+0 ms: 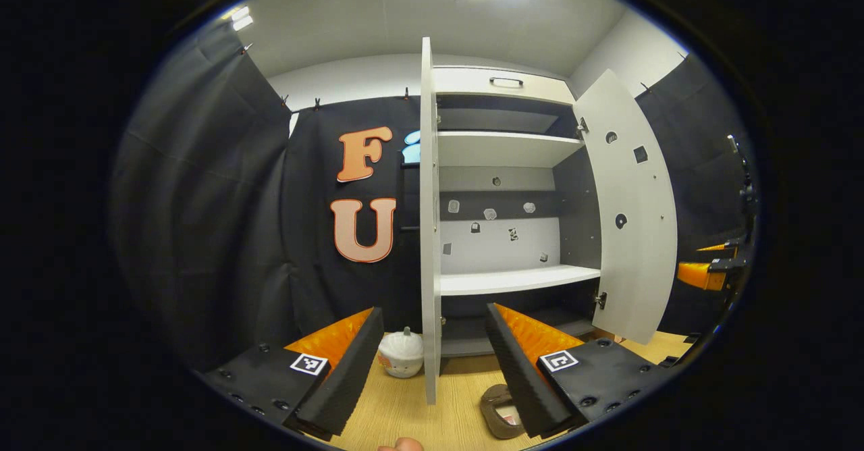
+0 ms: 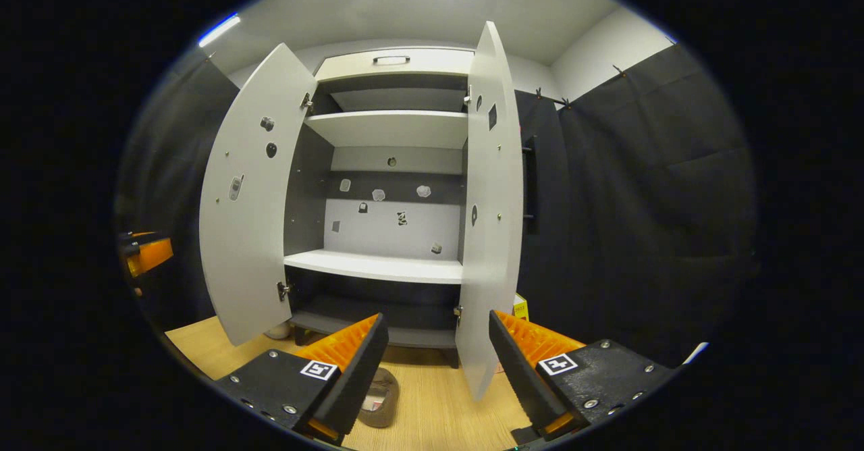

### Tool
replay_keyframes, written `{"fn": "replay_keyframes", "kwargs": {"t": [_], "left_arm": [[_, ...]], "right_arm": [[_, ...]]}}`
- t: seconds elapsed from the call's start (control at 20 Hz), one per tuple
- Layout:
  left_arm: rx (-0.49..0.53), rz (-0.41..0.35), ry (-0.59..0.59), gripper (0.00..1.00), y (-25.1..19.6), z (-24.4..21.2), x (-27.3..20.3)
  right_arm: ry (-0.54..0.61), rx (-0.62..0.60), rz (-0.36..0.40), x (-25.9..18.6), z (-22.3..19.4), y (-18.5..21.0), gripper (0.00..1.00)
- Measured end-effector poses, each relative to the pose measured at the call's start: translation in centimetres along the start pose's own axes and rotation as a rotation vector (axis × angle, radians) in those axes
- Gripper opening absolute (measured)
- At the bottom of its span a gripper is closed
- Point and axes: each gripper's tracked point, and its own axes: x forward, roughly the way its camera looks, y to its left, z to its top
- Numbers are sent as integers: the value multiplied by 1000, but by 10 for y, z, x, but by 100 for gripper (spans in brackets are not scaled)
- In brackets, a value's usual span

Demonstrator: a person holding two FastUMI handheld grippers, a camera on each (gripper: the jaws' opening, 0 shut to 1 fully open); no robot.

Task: Grab one shoe with the right hand and put it into the shoe cabinet, grab the other shoe with the left hand and put it into the shoe cabinet; then close the right door with the right hand and the left door with the left hand.

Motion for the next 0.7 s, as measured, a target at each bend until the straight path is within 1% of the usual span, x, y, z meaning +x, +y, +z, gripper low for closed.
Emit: {"fn": "replay_keyframes", "kwargs": {"t": [0.3,0.4,0.55,0.6,0.65,0.7], "left_arm": [[-4,1,-2,96,4,2,2],[-10,8,-11,98,7,7,2],[-21,16,-26,96,10,18,3],[-14,20,-33,98,10,23,3],[-4,24,-40,96,11,29,4],[7,24,-47,98,11,33,5]], "right_arm": [[99,7,40,28,-50,29,93],[153,12,59,44,-75,38,93],[248,-5,69,71,-122,45,93],[278,-10,71,80,-137,47,93],[309,-8,78,87,-152,50,93],[340,-7,83,94,-165,52,93]]}}
